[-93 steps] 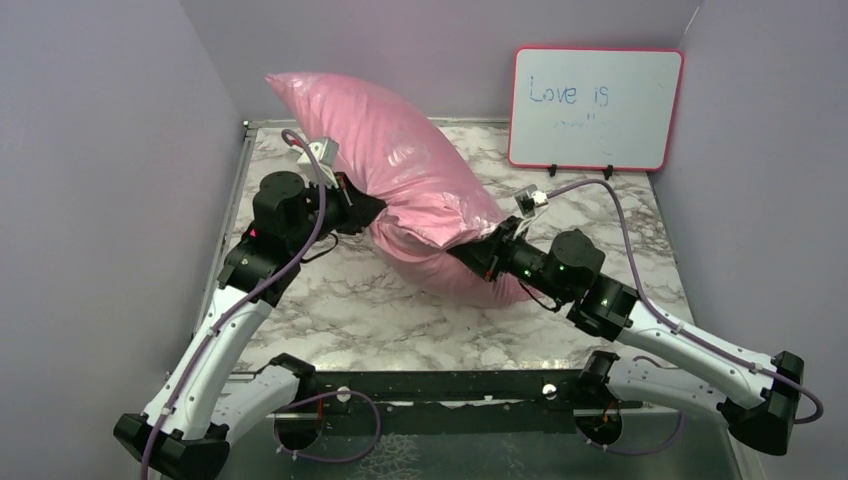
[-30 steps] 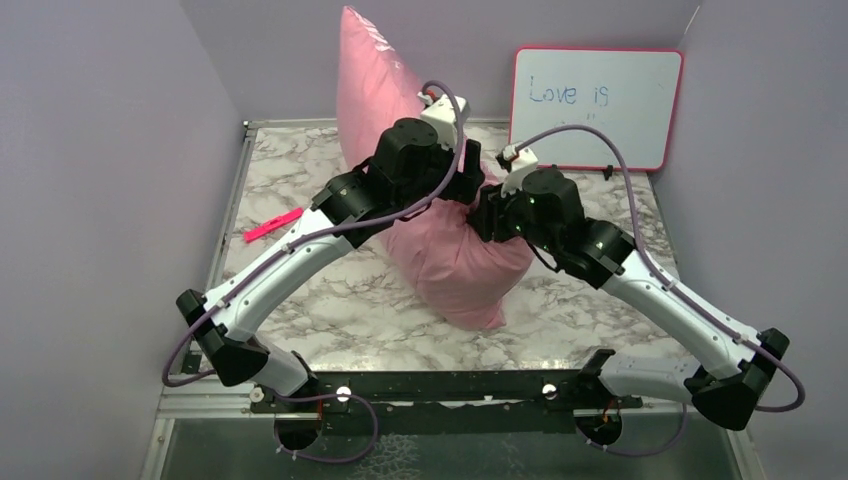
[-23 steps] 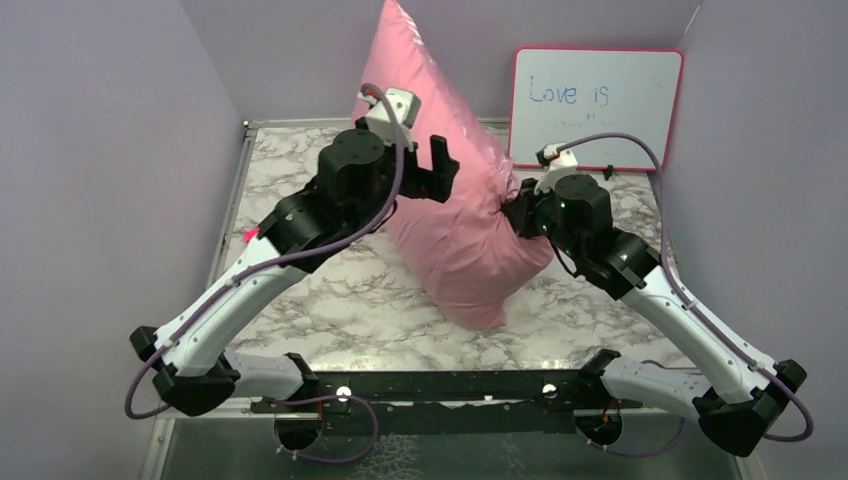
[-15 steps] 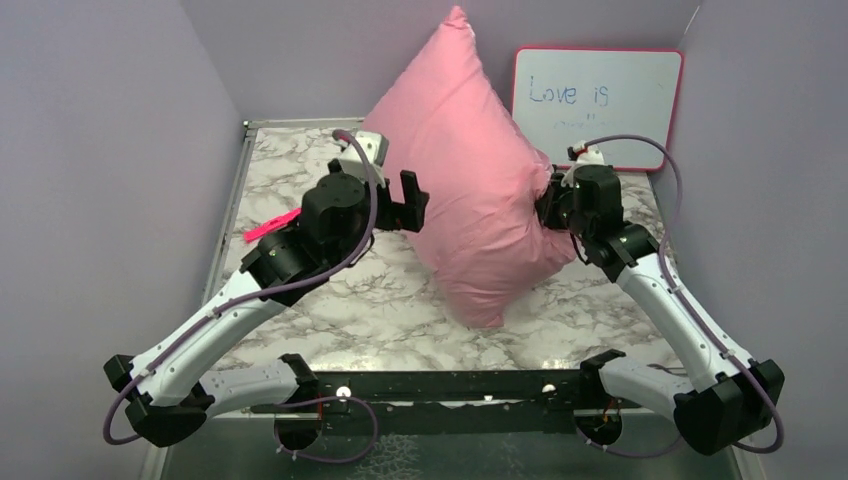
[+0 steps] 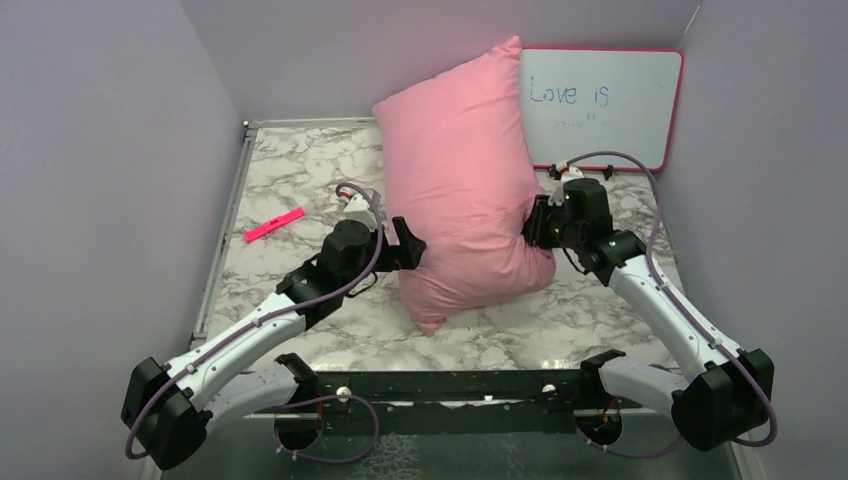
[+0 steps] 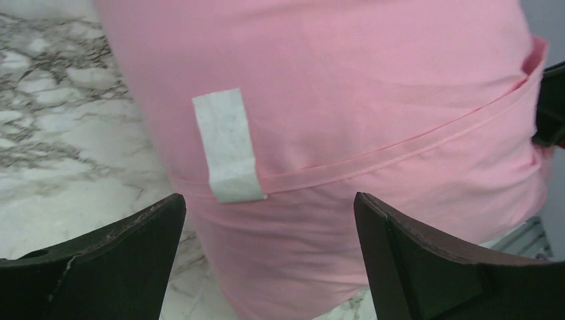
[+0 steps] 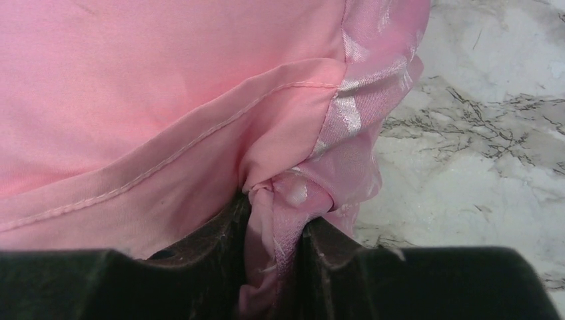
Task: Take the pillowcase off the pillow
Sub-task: Turn over the pillow at the center of the board, then remove the pillow from the pillowcase.
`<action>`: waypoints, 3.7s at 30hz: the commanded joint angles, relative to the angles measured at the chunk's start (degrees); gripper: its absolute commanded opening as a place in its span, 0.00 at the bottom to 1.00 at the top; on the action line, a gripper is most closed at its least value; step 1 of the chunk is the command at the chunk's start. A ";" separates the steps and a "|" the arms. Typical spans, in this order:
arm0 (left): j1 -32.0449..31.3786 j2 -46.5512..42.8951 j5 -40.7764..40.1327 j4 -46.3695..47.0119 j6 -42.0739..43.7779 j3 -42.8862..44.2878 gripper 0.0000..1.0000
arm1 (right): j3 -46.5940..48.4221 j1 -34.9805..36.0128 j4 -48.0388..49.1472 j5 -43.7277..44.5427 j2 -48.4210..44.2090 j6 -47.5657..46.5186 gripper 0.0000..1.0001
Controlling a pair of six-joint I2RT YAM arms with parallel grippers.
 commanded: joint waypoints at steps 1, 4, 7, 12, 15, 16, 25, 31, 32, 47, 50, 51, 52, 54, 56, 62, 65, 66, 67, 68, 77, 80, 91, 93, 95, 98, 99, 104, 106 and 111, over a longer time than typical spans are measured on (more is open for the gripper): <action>1.47 0.35 13.17 18.59 -1.18 -3.25 0.99 | -1.83 0.84 -3.09 -9.65 -0.88 -1.37 0.35; 1.85 3.29 22.63 22.96 0.95 -4.94 0.99 | -2.19 0.84 -2.89 -13.20 -1.06 -0.88 0.39; 1.83 5.27 26.51 23.56 1.41 -6.17 0.87 | -2.00 0.80 -1.92 -16.29 -1.16 -0.81 0.44; 1.83 2.93 26.33 26.39 0.25 -11.57 0.49 | -1.79 0.80 -0.93 -19.47 -0.54 -0.10 0.51; 1.83 1.31 26.54 25.17 0.43 -13.01 0.18 | -1.58 0.80 -1.14 -20.60 0.28 0.33 0.54; 1.83 0.83 26.66 24.54 0.58 -13.33 0.07 | -1.47 0.82 -1.11 -21.02 0.49 0.51 0.54; 0.50 -5.60 30.61 19.93 -1.13 -15.56 0.00 | 1.79 0.89 -1.90 -24.68 5.36 -0.06 0.68; -4.99 -13.65 27.53 12.96 -4.46 -13.35 0.00 | 3.87 1.13 0.95 -25.18 8.61 0.17 0.67; -6.41 -14.31 27.18 12.24 -4.64 -12.86 0.00 | 4.43 1.22 1.79 -25.55 9.30 0.37 0.67; -25.50 -6.40 -0.67 1.69 -0.19 0.45 0.57 | 20.19 5.04 -3.97 10.88 17.36 -1.03 0.87; -25.50 -9.34 -6.06 -3.83 1.02 1.69 0.68 | 17.74 5.03 -2.61 15.54 11.18 -1.43 0.93; -25.50 -10.12 -7.30 -5.57 1.45 2.02 0.72 | 16.74 5.02 -2.04 14.33 9.22 -2.03 0.93; -25.49 -10.82 -8.53 -7.08 1.81 2.31 0.74 | 15.97 5.02 -1.96 12.75 7.67 -2.20 0.93; -25.41 -11.76 -10.68 -9.55 2.28 2.78 0.78 | 15.15 5.02 -3.21 9.23 5.36 -0.61 0.93; -25.37 -12.32 -12.08 -11.39 2.44 3.34 0.81 | 14.48 5.02 -4.40 3.29 4.37 0.63 0.93; -25.42 -13.25 -16.74 -16.03 1.39 5.04 0.85 | 8.76 5.09 0.03 -24.92 1.50 6.08 0.92; -25.41 -13.57 -19.59 -19.11 1.66 7.16 0.86 | 6.50 7.12 1.32 -24.18 -0.06 9.59 0.91; -25.42 -13.58 -20.54 -20.00 1.92 8.06 0.86 | 6.75 8.52 0.34 -21.11 -0.36 9.90 0.91; -25.42 -13.50 -21.46 -20.83 2.24 9.01 0.86 | 7.31 9.75 -0.66 -18.79 -0.57 10.12 0.91; -25.42 -13.35 -22.34 -21.53 2.80 9.96 0.86 | 7.87 10.91 -1.58 -16.32 -0.68 10.39 0.91; -17.70 -2.31 -23.53 -26.77 9.70 19.23 0.99 | 12.85 24.00 -4.48 -2.12 6.14 11.18 0.91; -7.14 -0.13 -12.77 -24.71 10.94 19.51 0.99 | 11.27 24.18 -4.29 7.08 9.85 13.53 0.83; 4.76 5.55 14.34 -9.36 15.10 10.15 0.94 | 0.70 23.20 -4.91 30.42 -0.90 20.65 0.29; 4.74 8.17 18.56 -5.13 14.69 10.21 0.91 | 0.10 22.50 -6.40 32.08 -3.69 20.03 0.27; 4.73 11.42 21.73 -2.72 14.59 11.57 0.88 | -0.25 21.73 -7.56 32.55 -5.69 19.44 0.28; 4.65 15.55 24.93 -0.80 13.96 13.82 0.86 | -0.13 21.54 -8.78 31.23 -6.64 19.13 0.32; 4.64 16.19 24.67 0.00 13.55 14.04 0.86 | 0.01 21.54 -9.10 30.55 -6.49 19.13 0.34; 4.73 14.59 16.67 -1.43 11.54 12.66 0.87 | 2.01 21.54 -9.37 24.52 -6.24 16.11 0.58; 4.75 12.13 14.41 -2.89 11.01 11.28 0.88 | 3.66 21.55 -10.71 24.42 -6.11 15.51 0.64; 4.76 4.57 11.77 -7.27 11.42 6.77 0.91 | 7.95 21.54 -14.08 23.17 -5.28 11.73 0.81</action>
